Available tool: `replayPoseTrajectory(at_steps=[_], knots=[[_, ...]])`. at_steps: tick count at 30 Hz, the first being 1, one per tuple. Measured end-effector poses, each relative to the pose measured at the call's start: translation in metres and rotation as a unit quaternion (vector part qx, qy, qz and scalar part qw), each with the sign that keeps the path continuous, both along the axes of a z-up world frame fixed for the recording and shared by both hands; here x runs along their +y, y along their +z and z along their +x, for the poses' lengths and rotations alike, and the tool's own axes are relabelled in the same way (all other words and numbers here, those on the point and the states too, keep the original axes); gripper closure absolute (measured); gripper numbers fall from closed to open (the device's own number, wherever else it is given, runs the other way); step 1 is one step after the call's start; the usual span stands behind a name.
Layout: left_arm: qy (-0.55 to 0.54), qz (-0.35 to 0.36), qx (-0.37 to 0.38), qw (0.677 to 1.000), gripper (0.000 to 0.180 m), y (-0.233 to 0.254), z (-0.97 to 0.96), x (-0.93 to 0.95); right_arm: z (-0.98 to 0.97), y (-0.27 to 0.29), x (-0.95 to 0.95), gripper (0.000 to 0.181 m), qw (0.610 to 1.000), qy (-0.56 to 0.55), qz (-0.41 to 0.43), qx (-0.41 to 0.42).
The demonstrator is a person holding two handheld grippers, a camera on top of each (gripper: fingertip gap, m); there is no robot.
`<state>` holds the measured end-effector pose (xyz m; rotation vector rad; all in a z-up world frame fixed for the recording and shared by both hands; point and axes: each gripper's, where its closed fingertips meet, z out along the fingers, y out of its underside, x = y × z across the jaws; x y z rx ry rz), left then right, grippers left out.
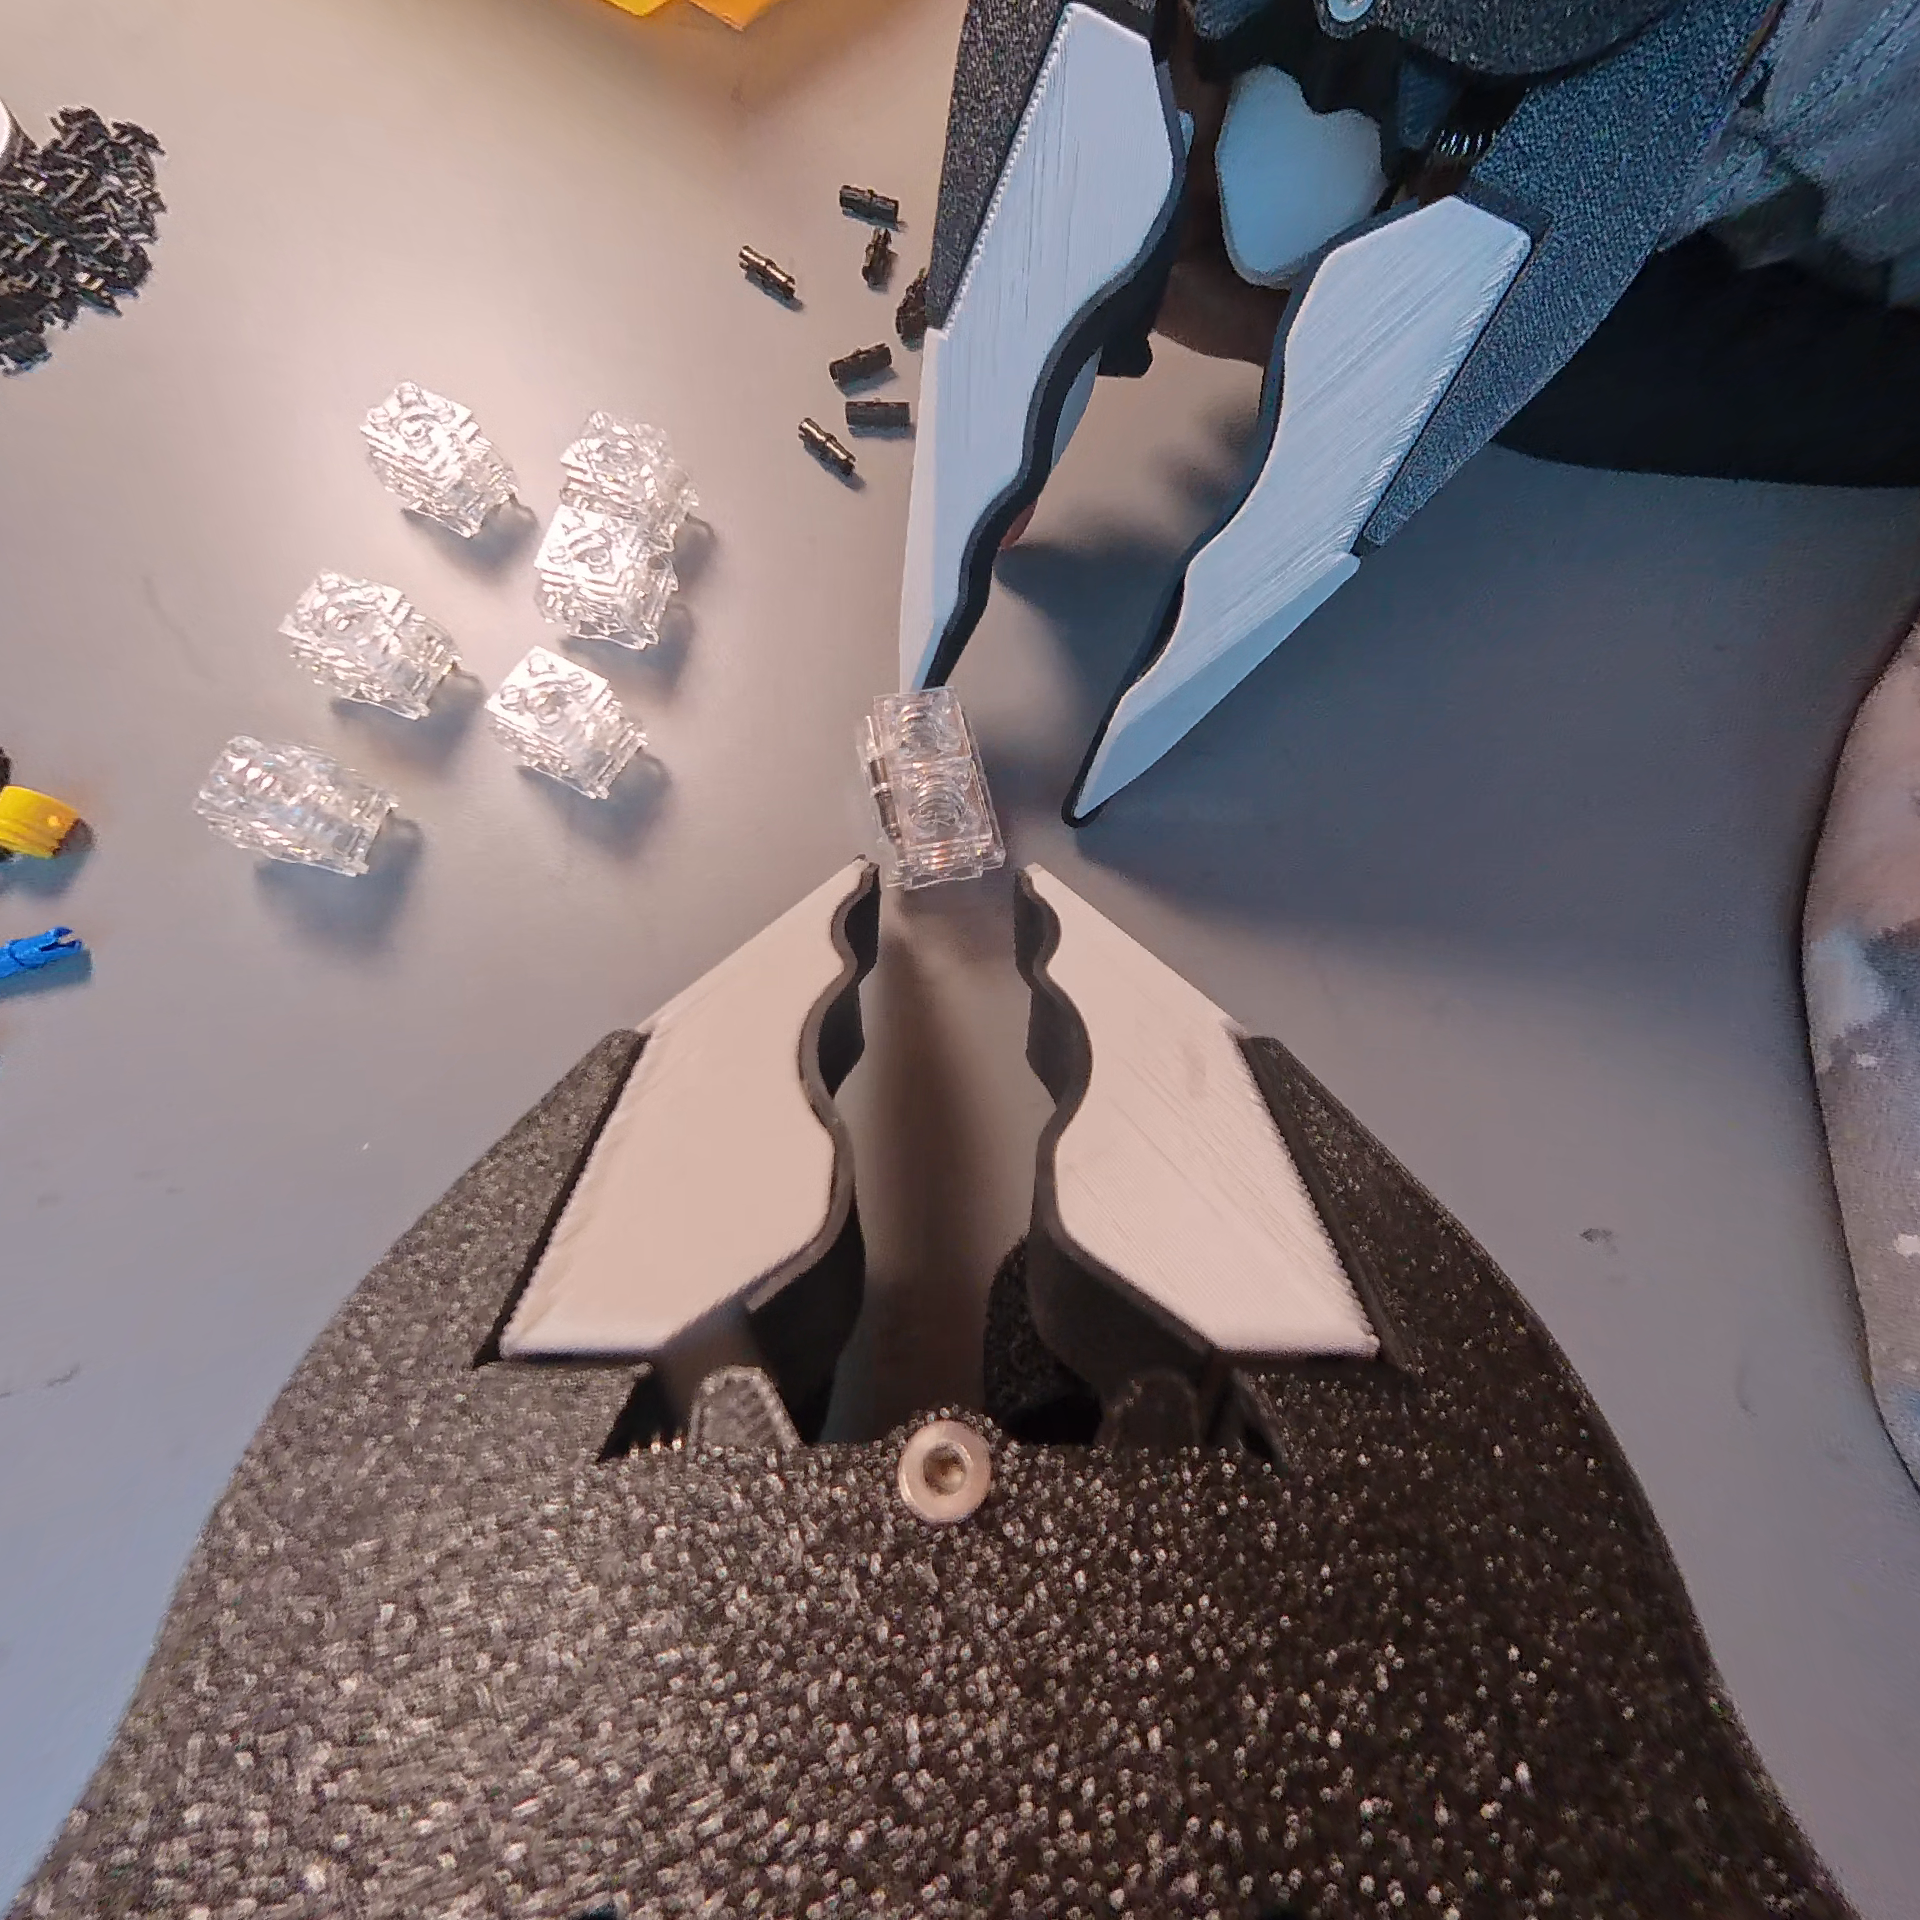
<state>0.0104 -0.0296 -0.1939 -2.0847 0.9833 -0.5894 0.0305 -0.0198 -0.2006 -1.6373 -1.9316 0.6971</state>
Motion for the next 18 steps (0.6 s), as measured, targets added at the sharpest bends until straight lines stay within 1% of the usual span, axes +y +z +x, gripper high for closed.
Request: replayPoseTrajectory(at_steps=[4, 7, 8, 10, 13, 18], knots=[[-0.014, -0.004, -0.005, 1.000, 0.151, 0.001, 0.005, -0.004, 0.003, -0.001, -0.004, 0.155, 1.000, 0.010, 0.002, -0.007], [-0.017, -0.004, -0.003, 1.000, 0.150, 0.000, 0.008, -0.005, 0.003, -0.002, -0.009, 0.156, 1.000, 0.020, -0.006, -0.010], [-0.016, -0.004, 0.003, 1.000, 0.150, -0.002, 0.008, -0.005, 0.003, -0.002, -0.012, 0.156, 1.000, 0.028, -0.008, -0.010], [-0.019, -0.003, 0.016, 1.000, 0.157, -0.005, 0.006, -0.005, 0.002, -0.002, -0.016, 0.157, 0.999, 0.039, -0.008, -0.007], [-0.026, -0.005, 0.017, 0.999, 0.157, -0.005, 0.004, -0.006, 0.002, -0.001, -0.016, 0.157, 0.999, 0.044, -0.004, 0.000], [-0.038, -0.009, 0.021, 0.999, 0.157, -0.006, -0.003, -0.008, -0.001, 0.010, -0.005, 0.156, 0.999, 0.028, -0.002, 0.034]])
